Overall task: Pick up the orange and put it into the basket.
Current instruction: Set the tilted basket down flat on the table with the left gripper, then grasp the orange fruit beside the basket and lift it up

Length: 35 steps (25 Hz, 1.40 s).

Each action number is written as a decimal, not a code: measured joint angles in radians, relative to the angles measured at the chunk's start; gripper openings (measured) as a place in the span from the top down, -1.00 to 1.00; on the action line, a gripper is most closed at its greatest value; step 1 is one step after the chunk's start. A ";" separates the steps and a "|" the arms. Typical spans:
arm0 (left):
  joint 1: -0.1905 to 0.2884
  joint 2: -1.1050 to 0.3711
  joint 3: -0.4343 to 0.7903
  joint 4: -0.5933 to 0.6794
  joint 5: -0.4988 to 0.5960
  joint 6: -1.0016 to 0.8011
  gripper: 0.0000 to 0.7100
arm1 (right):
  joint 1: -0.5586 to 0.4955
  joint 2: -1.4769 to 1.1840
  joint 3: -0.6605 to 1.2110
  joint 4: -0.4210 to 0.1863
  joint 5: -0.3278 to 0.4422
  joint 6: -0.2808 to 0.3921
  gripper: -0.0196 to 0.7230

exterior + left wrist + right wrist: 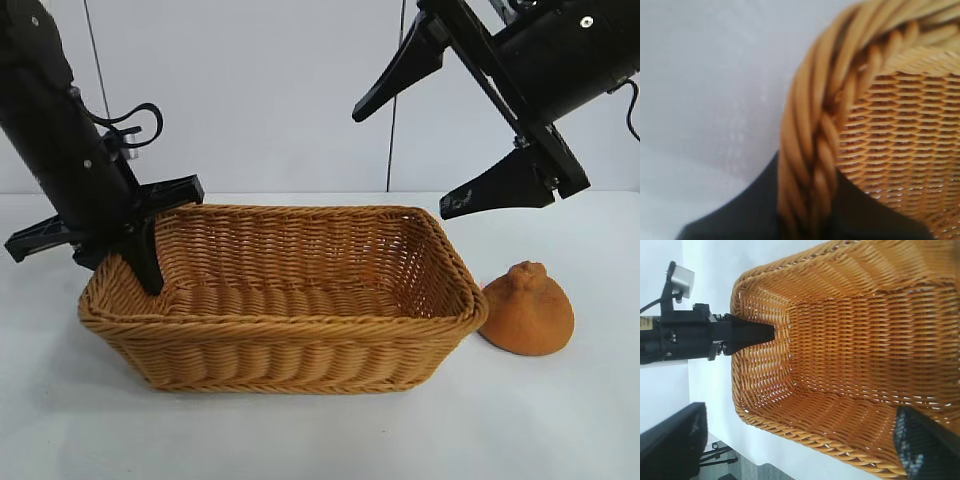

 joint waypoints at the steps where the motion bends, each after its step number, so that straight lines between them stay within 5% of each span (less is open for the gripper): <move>1: 0.000 0.000 0.000 -0.003 0.001 0.000 0.33 | 0.000 0.000 0.000 0.000 0.000 0.000 -0.92; 5: 0.000 0.000 -0.003 -0.013 0.029 0.000 -0.45 | 0.000 0.000 0.000 0.000 0.000 0.000 -0.92; 8: 0.000 -0.003 -0.003 -0.013 0.060 0.000 -0.66 | 0.000 0.000 0.000 0.000 0.000 0.000 -0.92; 19: 0.012 -0.243 -0.009 0.223 0.173 -0.005 -0.73 | 0.000 0.000 0.000 0.000 0.001 0.000 -0.92; 28: 0.184 -0.285 -0.009 0.415 0.278 -0.027 -0.73 | 0.000 0.000 0.000 -0.001 0.001 0.000 -0.92; 35: 0.194 -0.350 -0.009 0.414 0.349 -0.023 -0.73 | 0.000 0.000 0.000 -0.003 0.001 0.000 -0.92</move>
